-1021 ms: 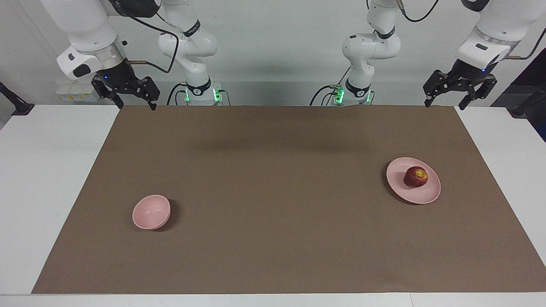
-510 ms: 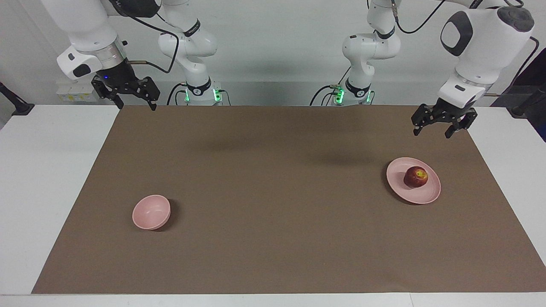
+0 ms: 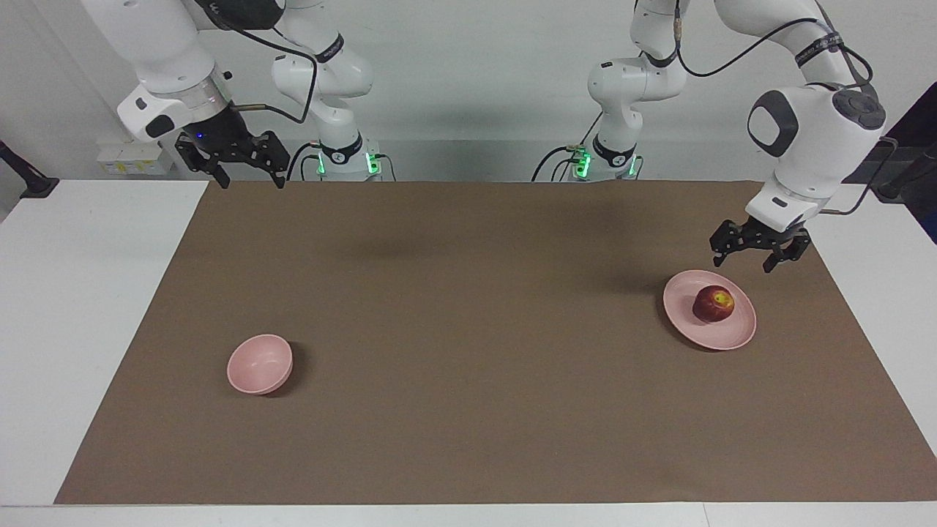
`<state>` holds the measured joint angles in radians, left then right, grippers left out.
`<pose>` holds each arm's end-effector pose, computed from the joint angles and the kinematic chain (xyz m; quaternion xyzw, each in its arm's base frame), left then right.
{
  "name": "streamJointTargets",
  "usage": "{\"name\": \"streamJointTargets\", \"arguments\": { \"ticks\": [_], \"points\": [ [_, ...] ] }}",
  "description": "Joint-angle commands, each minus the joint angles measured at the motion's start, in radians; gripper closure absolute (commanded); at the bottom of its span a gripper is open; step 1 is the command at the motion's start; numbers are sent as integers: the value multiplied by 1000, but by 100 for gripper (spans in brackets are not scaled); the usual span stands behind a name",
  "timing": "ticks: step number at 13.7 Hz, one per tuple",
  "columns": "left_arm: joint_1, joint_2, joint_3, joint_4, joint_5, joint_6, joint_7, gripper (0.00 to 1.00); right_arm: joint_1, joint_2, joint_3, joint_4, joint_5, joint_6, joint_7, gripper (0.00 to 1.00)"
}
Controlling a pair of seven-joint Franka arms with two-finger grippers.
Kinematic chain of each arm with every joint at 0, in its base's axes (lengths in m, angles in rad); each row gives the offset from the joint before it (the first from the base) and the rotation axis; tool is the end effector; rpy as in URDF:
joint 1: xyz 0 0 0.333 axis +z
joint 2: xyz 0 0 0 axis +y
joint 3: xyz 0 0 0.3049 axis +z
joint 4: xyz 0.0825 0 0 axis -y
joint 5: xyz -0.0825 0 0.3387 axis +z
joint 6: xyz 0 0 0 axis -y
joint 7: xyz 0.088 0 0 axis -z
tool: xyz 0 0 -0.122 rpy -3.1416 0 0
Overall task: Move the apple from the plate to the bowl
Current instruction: 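Grasp the red apple on the pink plate with the left gripper, then lift the apple with the left gripper while the right gripper reaches inward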
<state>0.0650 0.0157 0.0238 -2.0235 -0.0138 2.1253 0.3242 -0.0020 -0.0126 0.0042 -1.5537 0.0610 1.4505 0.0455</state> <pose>0.5229 0.0457 0.4433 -0.9925 0.1140 -0.0433 0.0031 0.4913 0.0091 0.6022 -0.9983 0.0193 0.0460 0.0293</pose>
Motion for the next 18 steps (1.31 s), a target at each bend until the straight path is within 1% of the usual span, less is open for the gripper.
{"name": "streamJointTargets", "arguments": {
  "ticks": [1, 3, 5, 8, 9, 12, 13, 15, 16, 18],
  "points": [
    [10, 38, -9, -78, -8, 138, 12, 0, 5, -37, 6, -54, 58, 1, -4, 0],
    [10, 43, -10, -107, -9, 154, 7, 0, 4, -37, 13, -63, 112, -1, 22, 0],
    [10, 70, -10, -109, -9, 169, 4, 0, 5, -35, 16, -80, 176, 1, 59, 0],
    [10, 124, -10, -109, -9, 264, -1, 0, 17, -27, 17, -101, 296, -2, 180, 0],
    [10, 132, -10, -109, -9, 274, -1, 0, 48, -27, 17, -101, 301, 5, 230, 0],
    [10, 142, -10, -109, -9, 303, -23, 0, 60, -6, 17, -103, 370, 1, 322, 0],
    [9, 142, -10, -112, -9, 303, -33, 0, 71, 8, 17, -101, 378, -1, 383, 0],
    [9, 147, -12, -123, -9, 321, -37, 0, 76, 11, 17, -100, 382, 10, 595, 0],
    [6, 147, -10, -123, -9, 321, -37, 0, 77, 13, 19, -100, 401, 17, 667, 0],
    [4, 144, -12, -133, -9, 323, -46, 0, 109, 11, 19, -101, 431, 39, 755, 0]
  ]
}}
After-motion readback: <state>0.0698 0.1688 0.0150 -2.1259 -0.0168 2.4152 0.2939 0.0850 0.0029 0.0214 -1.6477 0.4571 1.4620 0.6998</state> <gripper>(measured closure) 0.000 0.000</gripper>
